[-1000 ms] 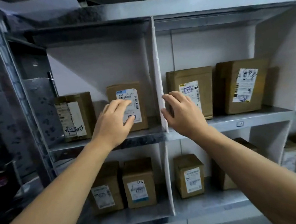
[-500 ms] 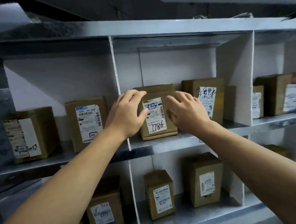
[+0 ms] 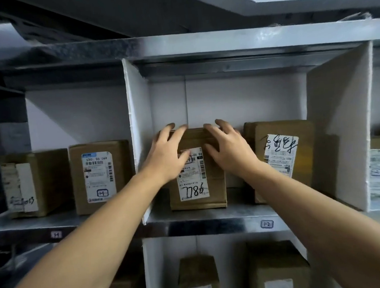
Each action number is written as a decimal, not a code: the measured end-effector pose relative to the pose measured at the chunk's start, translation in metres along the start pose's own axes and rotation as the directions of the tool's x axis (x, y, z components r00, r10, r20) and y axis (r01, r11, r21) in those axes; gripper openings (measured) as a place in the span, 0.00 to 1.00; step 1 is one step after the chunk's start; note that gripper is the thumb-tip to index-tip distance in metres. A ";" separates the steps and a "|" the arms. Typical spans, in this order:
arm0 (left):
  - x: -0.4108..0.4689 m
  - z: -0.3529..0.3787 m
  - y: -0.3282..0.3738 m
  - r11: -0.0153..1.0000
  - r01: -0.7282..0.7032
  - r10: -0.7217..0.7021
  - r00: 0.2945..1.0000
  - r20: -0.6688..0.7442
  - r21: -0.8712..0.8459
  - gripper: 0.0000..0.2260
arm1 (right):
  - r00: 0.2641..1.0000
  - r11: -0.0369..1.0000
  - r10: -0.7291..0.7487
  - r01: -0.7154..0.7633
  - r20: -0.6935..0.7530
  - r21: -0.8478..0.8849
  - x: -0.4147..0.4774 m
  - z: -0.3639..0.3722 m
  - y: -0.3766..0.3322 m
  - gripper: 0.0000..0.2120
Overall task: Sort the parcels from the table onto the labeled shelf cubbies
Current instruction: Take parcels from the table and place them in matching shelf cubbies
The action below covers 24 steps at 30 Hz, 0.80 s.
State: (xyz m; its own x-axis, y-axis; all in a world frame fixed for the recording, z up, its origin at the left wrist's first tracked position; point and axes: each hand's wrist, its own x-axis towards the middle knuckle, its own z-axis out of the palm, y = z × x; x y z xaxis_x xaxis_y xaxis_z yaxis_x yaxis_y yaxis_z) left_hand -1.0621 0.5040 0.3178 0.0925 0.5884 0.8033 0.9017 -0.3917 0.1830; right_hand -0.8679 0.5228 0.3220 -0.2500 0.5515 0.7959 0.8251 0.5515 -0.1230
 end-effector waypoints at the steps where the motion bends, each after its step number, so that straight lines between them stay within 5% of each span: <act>1: 0.000 0.002 -0.002 1.000 0.000 0.000 1.000 0.000 0.008 0.29 | 1.000 0.999 -0.005 0.005 -0.001 0.034 0.002 0.004 0.001 0.27; 6: 0.003 0.001 -0.014 0.998 0.025 -0.024 1.000 -0.020 0.050 0.27 | 0.999 0.990 0.010 -0.006 -0.030 0.142 0.007 0.018 -0.006 0.25; 24: 0.003 -0.008 -0.008 0.996 0.076 -0.072 0.996 0.057 -0.054 0.26 | 0.998 0.997 0.063 -0.064 0.032 0.043 0.000 -0.004 -0.022 0.28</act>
State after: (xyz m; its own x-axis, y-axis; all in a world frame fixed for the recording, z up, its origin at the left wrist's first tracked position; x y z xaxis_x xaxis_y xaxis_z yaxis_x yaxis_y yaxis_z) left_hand -1.0720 0.5037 0.3233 0.0511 0.6549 0.7540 0.8819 -0.3839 0.2737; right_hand -0.8841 0.5075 0.3271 -0.2140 0.6049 0.7670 0.8170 0.5413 -0.1990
